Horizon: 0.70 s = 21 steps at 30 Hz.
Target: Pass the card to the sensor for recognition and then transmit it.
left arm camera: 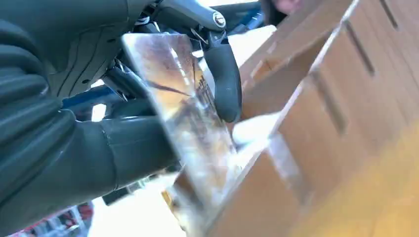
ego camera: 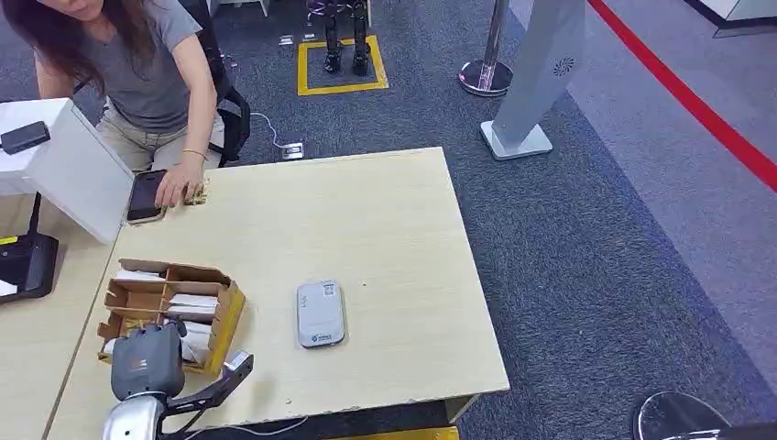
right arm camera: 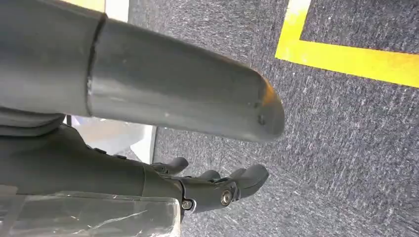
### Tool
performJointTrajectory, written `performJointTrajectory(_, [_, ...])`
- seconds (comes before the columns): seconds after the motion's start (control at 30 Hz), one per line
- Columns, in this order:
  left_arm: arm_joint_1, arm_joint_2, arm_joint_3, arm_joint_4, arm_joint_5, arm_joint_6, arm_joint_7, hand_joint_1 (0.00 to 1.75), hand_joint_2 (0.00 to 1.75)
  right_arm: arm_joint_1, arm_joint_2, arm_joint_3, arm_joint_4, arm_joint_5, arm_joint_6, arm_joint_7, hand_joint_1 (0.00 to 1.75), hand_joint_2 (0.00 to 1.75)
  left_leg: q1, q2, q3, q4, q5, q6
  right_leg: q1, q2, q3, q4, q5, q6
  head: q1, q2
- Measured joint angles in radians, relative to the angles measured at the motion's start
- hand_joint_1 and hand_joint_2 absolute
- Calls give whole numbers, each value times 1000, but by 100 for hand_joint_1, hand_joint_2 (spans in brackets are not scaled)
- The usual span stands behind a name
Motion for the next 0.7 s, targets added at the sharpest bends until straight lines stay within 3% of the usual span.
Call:
performJointTrajectory(0.07, [-29,39,-62,-8,0,0,74,175,175,0,2,0,0,0,0,-2,0,0,0,0,0,0,0,0,0,0,0,0,0,0,0,0])
performJointTrajectory(0.13, [-55,70,-111,-13,-1,-1,99,175,175,0,2,0,0,0,0,-2,0,0,0,0,0,0,0,0,0,0,0,0,0,0,0,0])
performJointTrajectory(0.43, [-142,179,-181,-61,-1,47,112,175,175,0,5,1,0,0,6,-5,0,0,0,0,0,0,0,0,0,0,0,0,0,0,0,0])
performJointTrajectory(0.7, [-171,221,-187,-85,-1,41,112,175,175,0,8,5,0,0,12,-5,0,0,0,0,0,0,0,0,0,0,0,0,0,0,0,0])
